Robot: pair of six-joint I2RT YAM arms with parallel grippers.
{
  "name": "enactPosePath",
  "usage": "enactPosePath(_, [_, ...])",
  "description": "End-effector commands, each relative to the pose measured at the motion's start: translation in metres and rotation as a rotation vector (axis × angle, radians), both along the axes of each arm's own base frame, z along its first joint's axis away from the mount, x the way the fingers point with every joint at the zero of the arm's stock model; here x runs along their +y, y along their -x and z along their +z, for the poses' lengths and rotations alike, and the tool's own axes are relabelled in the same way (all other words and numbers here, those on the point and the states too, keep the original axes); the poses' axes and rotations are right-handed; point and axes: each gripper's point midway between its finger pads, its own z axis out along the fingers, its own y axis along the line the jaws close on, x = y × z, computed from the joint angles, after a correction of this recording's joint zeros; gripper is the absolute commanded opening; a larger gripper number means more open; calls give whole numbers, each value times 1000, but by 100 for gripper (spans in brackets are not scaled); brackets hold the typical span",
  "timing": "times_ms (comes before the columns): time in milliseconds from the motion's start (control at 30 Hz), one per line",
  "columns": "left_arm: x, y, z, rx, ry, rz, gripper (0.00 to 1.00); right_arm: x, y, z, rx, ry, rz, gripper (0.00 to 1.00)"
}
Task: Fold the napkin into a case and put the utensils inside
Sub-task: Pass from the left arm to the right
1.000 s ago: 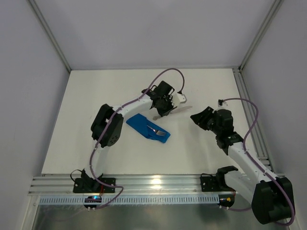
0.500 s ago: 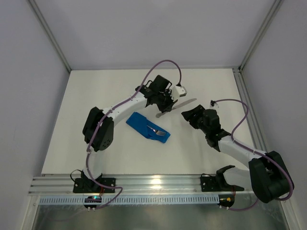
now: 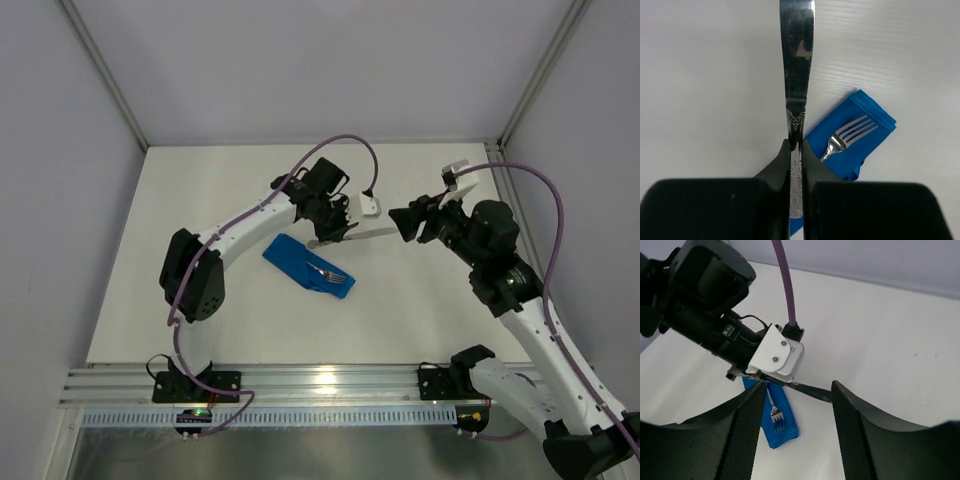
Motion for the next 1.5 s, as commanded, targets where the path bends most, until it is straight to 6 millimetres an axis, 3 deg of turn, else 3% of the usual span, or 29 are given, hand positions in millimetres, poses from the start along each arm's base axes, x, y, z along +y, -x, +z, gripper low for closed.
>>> enactPosePath(0, [20, 25, 36, -48, 2, -148, 0, -6, 33, -8, -97, 317, 199, 60])
enactPosePath(33, [26, 30, 40, -68, -7, -188, 0, -8, 34, 4, -157, 357, 213, 62])
enactPosePath(133, [39, 49, 43, -38, -36, -256, 0, -5, 44, 14, -226, 419, 292, 67])
enactPosePath(233, [53, 64, 42, -12, -79, -314, 0, -1, 48, -11, -251, 567, 432, 67])
enactPosePath(333, [62, 70, 46, -19, -104, -329, 0, 24, 65, -36, -295, 565, 673, 67])
enactPosePath(467, [67, 76, 47, -8, -113, -331, 0, 41, 52, -43, -390, 518, 710, 67])
enactPosePath(533, [67, 78, 48, 2, -110, -328, 0, 46, 46, -57, -381, 502, 719, 67])
enactPosePath(567, [68, 79, 47, 6, -110, -329, 0, 50, 40, -53, -415, 489, 715, 67])
enactPosePath(933, [62, 76, 38, 31, -115, -313, 0, 76, 21, -98, -270, 386, 832, 67])
enactPosePath(1467, [56, 63, 26, 34, -135, -280, 0, 105, 30, -128, -151, 357, 911, 67])
